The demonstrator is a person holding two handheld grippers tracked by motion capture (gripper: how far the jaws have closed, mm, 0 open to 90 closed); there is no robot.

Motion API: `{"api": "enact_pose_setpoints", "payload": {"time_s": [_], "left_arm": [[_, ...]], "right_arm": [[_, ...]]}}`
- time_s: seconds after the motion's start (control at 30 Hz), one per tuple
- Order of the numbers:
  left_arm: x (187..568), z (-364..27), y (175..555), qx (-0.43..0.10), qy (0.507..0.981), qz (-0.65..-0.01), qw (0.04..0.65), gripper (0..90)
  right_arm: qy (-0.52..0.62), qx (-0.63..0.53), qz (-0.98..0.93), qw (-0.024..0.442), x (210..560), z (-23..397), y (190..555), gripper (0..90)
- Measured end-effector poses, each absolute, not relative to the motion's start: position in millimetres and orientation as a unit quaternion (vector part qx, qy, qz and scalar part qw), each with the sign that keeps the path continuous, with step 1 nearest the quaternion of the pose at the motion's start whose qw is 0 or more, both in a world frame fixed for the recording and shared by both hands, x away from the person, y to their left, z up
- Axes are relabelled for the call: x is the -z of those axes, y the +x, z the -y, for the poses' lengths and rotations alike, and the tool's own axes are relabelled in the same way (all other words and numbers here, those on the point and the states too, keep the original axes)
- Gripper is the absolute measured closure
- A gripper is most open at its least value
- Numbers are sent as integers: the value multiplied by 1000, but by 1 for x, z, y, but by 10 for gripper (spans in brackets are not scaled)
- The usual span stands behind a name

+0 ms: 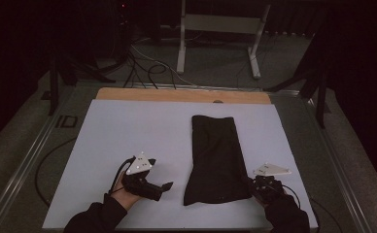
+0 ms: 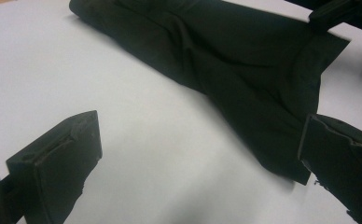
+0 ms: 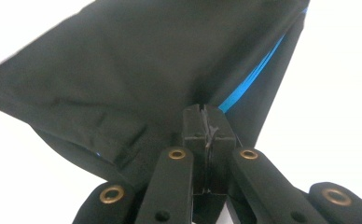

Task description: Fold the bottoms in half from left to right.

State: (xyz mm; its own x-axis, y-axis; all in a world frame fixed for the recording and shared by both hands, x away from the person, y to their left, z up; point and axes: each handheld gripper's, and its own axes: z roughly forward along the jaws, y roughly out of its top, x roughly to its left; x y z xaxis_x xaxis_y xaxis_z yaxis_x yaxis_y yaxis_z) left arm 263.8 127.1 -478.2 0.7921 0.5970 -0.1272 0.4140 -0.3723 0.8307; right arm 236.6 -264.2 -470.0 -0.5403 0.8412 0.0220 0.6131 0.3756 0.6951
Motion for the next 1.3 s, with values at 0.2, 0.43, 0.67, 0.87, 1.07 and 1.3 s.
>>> {"api": "enact_pose_setpoints", "payload": {"time_s": [0.2,0.43,0.67,0.87,1.07,1.3], "left_arm": [[479,-127,264,-98,822,-307,469,0],[480,-126,265,-95,821,-310,470,0],[481,-125,265,-92,822,-308,470,0],[483,-124,266,-92,823,-309,467,0],[484,-125,266,-90,824,-309,467,0],[483,-126,267,-88,821,-308,472,0]], "right_arm": [[458,-333,-805,177,465,272,234,898],[479,-310,-805,161,477,278,238,898],[491,-290,-805,163,483,286,241,898],[489,-268,-816,154,494,284,244,896],[497,-259,-815,146,501,285,247,889],[490,-279,-807,173,494,285,245,785]]}}
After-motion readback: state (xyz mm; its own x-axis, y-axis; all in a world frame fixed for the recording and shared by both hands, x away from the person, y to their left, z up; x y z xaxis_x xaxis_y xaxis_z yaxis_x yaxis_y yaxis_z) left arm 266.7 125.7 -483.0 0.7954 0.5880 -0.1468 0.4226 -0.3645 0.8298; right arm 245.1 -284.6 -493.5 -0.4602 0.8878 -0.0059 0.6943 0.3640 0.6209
